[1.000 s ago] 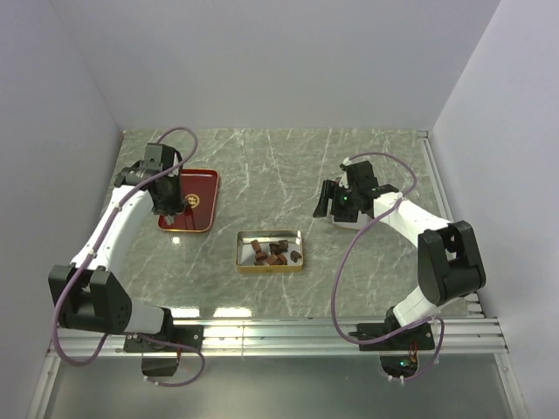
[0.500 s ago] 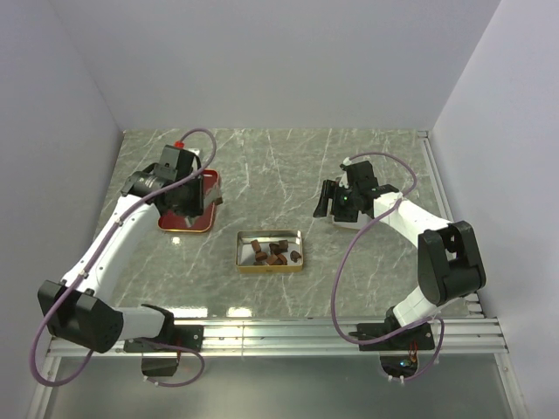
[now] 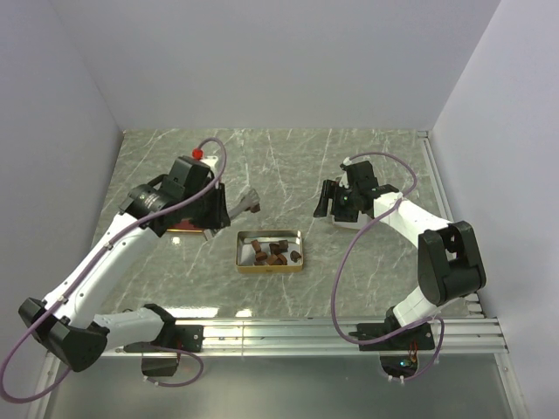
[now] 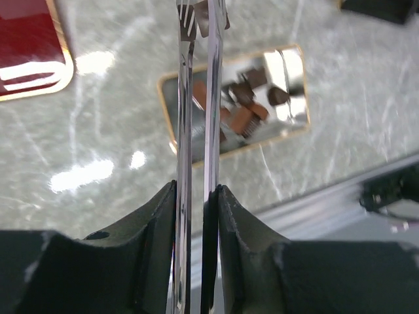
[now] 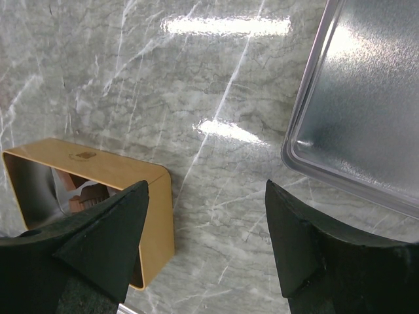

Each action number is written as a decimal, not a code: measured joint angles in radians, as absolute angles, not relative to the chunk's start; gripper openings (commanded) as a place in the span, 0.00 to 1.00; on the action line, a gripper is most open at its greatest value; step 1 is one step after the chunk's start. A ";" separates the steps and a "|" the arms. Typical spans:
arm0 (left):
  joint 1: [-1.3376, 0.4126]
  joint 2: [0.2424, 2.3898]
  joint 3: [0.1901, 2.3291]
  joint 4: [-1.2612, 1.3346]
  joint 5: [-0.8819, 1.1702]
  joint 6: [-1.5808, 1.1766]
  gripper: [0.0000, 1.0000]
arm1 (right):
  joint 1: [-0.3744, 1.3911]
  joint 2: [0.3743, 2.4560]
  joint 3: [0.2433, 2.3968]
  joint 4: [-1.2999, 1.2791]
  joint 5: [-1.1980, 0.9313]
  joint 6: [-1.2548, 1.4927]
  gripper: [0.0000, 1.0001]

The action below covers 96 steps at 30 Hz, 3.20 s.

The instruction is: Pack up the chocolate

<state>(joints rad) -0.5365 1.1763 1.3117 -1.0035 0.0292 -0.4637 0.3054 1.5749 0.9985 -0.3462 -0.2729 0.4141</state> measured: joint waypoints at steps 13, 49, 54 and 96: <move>-0.676 1.129 1.251 -1.100 0.029 -0.555 0.34 | 0.305 1.571 0.999 -0.346 -0.266 0.414 0.79; -0.724 1.125 1.341 -1.153 -0.123 -0.538 0.41 | 0.305 1.566 0.999 -0.346 -0.257 0.414 0.79; -0.660 1.117 1.249 -1.003 -0.208 -0.485 0.41 | 0.305 1.566 0.999 -0.346 -0.263 0.414 0.79; -0.490 1.895 1.304 -0.283 -0.327 -0.178 0.39 | 0.305 1.466 1.001 -0.395 -0.241 0.410 0.79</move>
